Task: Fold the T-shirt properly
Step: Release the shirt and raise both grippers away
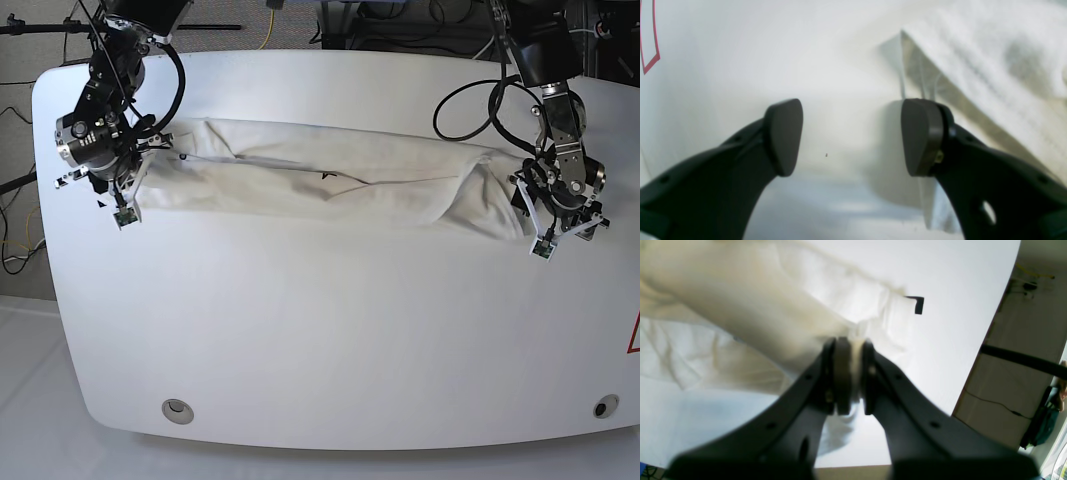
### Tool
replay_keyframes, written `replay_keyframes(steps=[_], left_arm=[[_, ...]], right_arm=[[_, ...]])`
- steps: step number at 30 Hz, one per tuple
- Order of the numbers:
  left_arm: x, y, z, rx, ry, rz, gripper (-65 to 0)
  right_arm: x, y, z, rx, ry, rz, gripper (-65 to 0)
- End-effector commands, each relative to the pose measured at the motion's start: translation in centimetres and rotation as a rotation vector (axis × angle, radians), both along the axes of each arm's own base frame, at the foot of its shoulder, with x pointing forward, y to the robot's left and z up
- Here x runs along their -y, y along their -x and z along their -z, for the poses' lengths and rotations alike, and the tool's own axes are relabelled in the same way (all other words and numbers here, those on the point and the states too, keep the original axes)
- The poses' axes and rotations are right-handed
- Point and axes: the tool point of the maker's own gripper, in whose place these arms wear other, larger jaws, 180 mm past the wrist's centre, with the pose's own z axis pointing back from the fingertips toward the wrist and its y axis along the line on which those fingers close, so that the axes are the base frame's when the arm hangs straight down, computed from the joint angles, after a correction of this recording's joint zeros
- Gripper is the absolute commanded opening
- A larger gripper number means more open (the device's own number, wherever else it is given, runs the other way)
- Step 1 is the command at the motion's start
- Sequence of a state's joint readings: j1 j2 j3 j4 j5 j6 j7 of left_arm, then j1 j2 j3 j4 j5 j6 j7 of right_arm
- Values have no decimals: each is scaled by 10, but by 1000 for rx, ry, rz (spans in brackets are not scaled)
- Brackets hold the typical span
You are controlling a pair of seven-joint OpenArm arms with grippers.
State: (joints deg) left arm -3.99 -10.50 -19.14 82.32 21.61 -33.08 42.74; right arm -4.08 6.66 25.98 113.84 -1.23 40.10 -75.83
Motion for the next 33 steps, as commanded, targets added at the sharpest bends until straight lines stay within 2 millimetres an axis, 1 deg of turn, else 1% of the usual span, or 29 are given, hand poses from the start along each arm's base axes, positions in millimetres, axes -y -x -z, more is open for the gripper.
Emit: replay_keyframes(steps=[1, 6, 11, 18, 23, 25, 27, 29, 31, 33], left_arm=[[-4, -5, -7, 11, -16, -1, -217], [-4, -5, -7, 11, -16, 1, -217], [-4, -5, -7, 11, -16, 1, -217], [-4, -5, -7, 11, -16, 1, -217], [-4, -5, -7, 11, -16, 1, -217], [-4, -4, -7, 9, -16, 1, -217], [-4, -4, -7, 9, -16, 1, -217], [-4, -4, -7, 9, -16, 1, -217], [-4, -4, -7, 9, -16, 1, -217], [-4, -4, -7, 9, -16, -1, -217]], right_arm=[[12, 0, -10, 14, 34, 27, -603], [24, 11, -9, -26, 49, 75, -603], [33, 12, -12, -36, 74, 80, -603], [31, 7, -12, -12, 64, 65, -597], [30, 8, -3, -29, 42, 65, -596], [30, 9, 2, -45, 36, 68, -583], [29, 10, 4, -50, 32, 67, -545], [29, 10, 5, -54, 30, 68, -477], [29, 10, 5, -55, 29, 68, -383], [29, 11, 6, -57, 29, 68, -266]])
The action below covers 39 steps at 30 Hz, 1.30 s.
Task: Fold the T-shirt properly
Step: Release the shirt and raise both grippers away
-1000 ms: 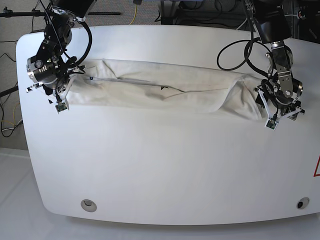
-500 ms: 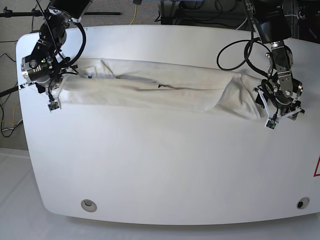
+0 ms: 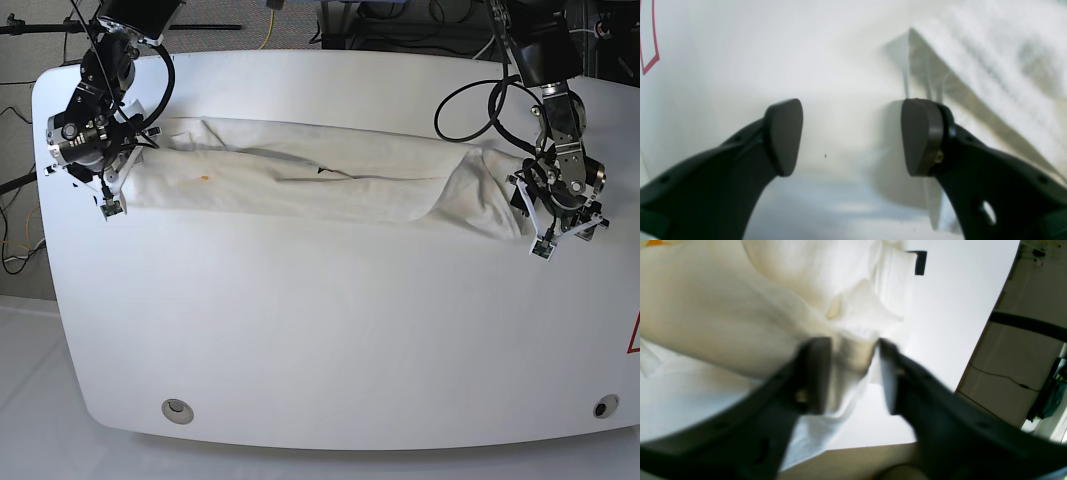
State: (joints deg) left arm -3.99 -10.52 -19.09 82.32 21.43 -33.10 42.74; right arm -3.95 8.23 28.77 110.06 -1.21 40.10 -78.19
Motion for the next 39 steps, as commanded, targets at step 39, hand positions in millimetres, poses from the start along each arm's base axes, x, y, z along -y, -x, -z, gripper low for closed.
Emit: replay_keyframes(steps=[39], left_arm=[[10, -26, -59, 170, -46, 26, -215]], right_arm=[[-20, -85, -66, 289, 19, -108, -108]])
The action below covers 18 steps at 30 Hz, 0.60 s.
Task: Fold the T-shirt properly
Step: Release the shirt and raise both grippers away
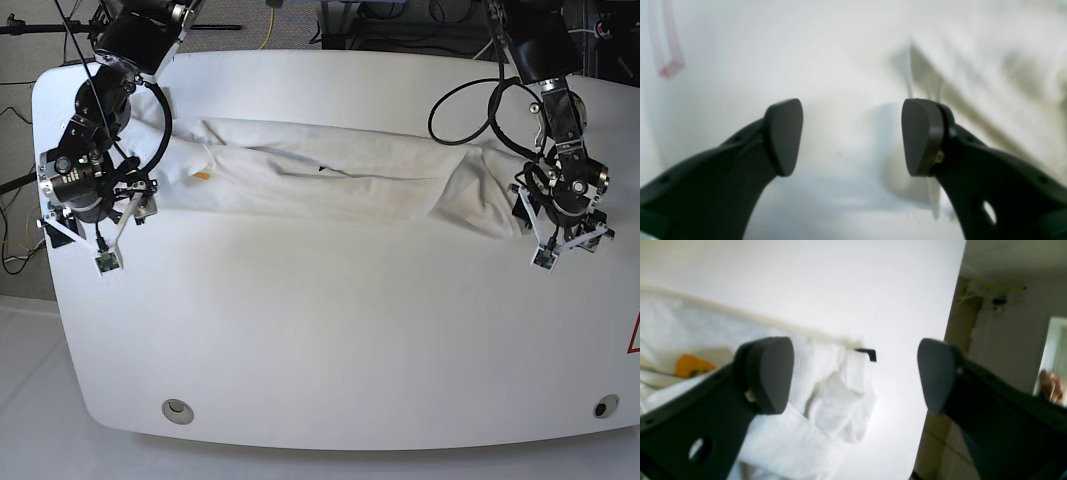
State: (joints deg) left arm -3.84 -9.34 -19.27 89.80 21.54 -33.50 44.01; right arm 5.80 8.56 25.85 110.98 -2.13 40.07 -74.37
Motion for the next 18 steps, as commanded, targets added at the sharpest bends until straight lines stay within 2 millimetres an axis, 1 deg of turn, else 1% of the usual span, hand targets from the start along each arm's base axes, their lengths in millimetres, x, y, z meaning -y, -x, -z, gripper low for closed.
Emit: replay_keyframes(steps=[1, 5, 8, 11, 14, 18], left_arm=[[6, -15, -28, 93, -12, 14, -215], [12, -18, -41, 132, -17, 24, -215], [17, -18, -46, 150, -14, 27, -215], [21, -19, -50, 165, -9, 29, -215], [23, -13, -47, 157, -9, 29, -215], [25, -12, -55, 178, -20, 35, -215]], right_arm=[[-10, -13, -12, 56, 15, -50, -108], [-7, -4, -3, 19, 45, -47, -108], [-14, -2, 3, 24, 40, -68, -108], [-17, 3, 10, 23, 35, -73, -108], [-17, 7, 14, 24, 47, -79, -108], [-17, 11, 18, 19, 56, -80, -108]])
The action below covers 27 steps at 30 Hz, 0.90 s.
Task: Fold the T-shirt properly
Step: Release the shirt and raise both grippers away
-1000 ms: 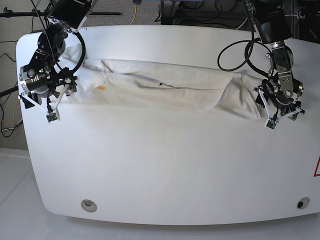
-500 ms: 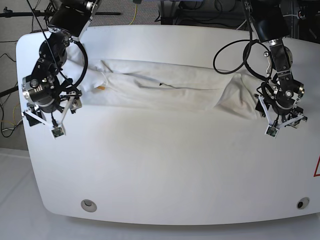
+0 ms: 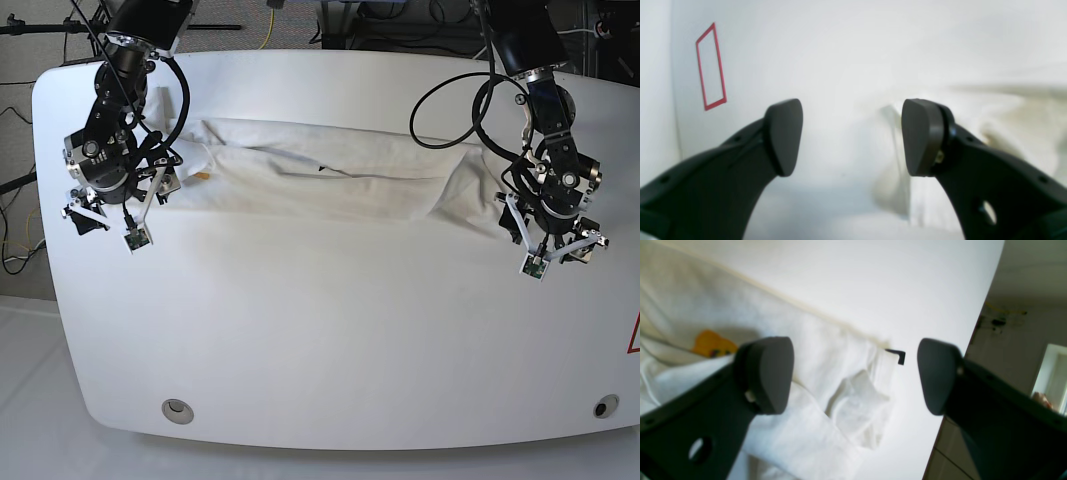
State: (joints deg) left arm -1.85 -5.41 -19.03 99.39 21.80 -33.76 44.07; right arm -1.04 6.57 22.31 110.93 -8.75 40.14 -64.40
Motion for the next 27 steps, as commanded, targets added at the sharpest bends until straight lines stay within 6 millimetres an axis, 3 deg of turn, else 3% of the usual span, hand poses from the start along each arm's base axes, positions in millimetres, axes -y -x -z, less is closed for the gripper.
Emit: replay_keyframes(steps=[1, 15, 27], left_arm=[[-4, -6, -22, 62, -26, -1, -215], [-13, 9, -20, -1, -57, -54, -217], [9, 9, -11, 8, 8, -42, -218]], right_arm=[[6, -3, -10, 30, 34, 4, -108], [9, -6, -12, 35, 49, 4, -108], [7, -7, -12, 38, 42, 2, -105]])
